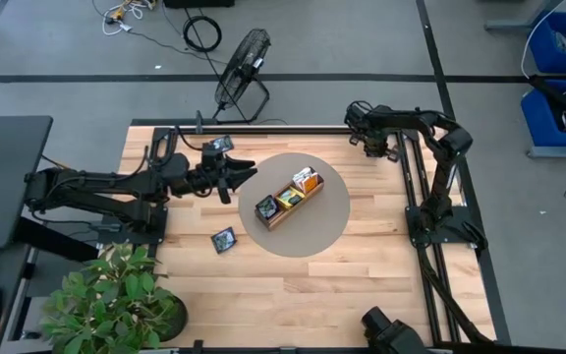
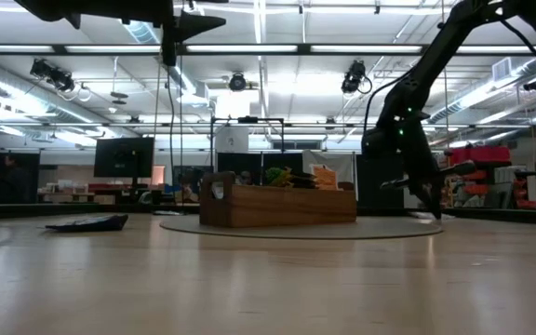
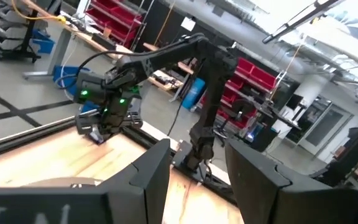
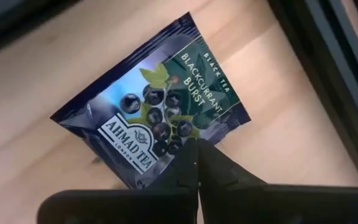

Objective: Pick & Place Tea
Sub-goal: Put the black tea bag into the left section of the wooden organizer

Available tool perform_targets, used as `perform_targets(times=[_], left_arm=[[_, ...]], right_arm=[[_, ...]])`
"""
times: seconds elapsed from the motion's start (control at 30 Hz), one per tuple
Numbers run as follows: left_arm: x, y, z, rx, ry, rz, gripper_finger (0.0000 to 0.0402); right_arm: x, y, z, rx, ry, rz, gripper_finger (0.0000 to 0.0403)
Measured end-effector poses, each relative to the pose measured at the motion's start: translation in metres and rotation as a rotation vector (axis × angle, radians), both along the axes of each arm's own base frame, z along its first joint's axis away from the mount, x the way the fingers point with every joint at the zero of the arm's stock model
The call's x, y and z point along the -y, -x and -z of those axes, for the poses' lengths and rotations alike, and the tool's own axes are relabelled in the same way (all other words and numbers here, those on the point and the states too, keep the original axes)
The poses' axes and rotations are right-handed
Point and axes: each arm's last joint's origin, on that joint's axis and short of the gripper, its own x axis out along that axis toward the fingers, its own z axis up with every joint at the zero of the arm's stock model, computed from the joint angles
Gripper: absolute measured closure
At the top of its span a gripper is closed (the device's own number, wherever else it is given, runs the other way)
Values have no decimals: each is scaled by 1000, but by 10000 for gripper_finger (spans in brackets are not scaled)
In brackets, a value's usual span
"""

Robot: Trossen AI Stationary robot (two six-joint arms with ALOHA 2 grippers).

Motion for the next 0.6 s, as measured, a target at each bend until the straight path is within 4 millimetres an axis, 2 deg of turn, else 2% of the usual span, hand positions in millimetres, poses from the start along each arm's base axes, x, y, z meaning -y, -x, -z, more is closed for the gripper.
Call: perform_targets(times=[0.3, 0.6], left_arm=[[1, 7, -7, 37, -5, 0, 241], [1, 9, -9, 42, -14, -2, 241]], right_arm=[[-15, -17, 6, 81, -176, -223, 403], [-39, -34, 6, 129, -356, -495, 403]])
